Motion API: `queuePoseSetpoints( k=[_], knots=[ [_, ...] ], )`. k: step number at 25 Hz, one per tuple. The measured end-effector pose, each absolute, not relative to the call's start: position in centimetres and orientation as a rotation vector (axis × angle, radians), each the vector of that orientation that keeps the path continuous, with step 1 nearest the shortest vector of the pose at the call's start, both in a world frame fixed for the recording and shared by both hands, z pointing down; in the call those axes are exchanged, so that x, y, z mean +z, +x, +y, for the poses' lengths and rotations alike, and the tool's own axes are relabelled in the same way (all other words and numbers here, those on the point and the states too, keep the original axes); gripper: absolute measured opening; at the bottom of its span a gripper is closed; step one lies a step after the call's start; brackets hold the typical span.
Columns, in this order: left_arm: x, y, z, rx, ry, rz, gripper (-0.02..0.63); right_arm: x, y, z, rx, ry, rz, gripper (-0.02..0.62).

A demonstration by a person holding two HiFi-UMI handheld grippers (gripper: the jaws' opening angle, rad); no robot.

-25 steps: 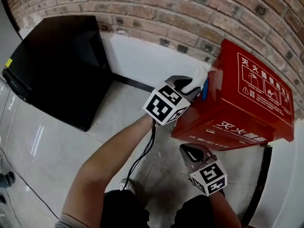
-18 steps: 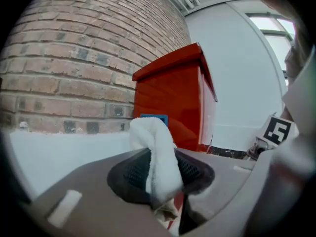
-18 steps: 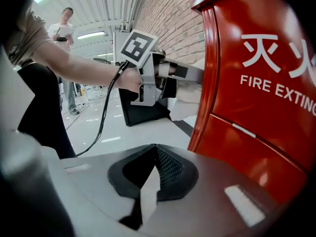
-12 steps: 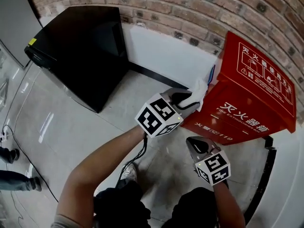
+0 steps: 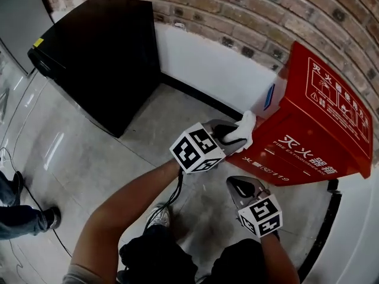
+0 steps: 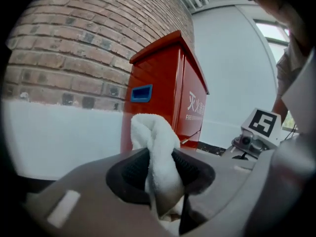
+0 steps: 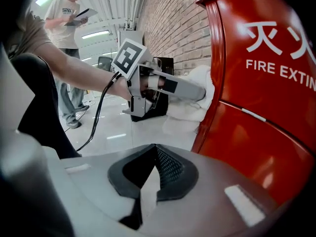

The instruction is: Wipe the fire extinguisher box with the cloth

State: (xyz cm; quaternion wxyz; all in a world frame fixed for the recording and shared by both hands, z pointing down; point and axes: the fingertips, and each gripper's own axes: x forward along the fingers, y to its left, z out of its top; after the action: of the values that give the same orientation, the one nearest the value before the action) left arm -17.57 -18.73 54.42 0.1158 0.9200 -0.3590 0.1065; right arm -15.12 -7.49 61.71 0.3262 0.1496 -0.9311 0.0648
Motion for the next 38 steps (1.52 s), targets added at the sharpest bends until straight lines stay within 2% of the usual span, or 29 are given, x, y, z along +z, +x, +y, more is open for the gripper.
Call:
queuePoseSetpoints(
  k=[4, 8, 24, 31, 38],
  knots=[
    [54.7, -17.9, -19.4, 0.218, 2.756, -0.866, 0.126, 62.5, -15.7, -9.2, 0.192, 0.412, -2.425, 0.025],
    [56.2, -18.8, -21.7, 0.272, 2.761, -0.834, 0.123, 63.2, -16.3, -10.7, 0.217, 0.442, -2.402, 0.025],
    [62.7, -19.5, -35.1, 0.338, 2.642, -1.096, 0.121, 64.3, -17.2, -12.5, 0.252, 0.499, -2.373, 0.025],
    [68.6, -19.2, -31.4, 0.444, 2.572, -1.025, 0.117, 65.4, -15.7, -12.0, 0.29, 0.504, -2.342, 0.025],
    [69.9, -18.3, -23.7, 0.492, 2.539, -0.905, 0.117, 66.4, -14.6, -11.2, 0.307, 0.476, -2.314, 0.025]
  ],
)
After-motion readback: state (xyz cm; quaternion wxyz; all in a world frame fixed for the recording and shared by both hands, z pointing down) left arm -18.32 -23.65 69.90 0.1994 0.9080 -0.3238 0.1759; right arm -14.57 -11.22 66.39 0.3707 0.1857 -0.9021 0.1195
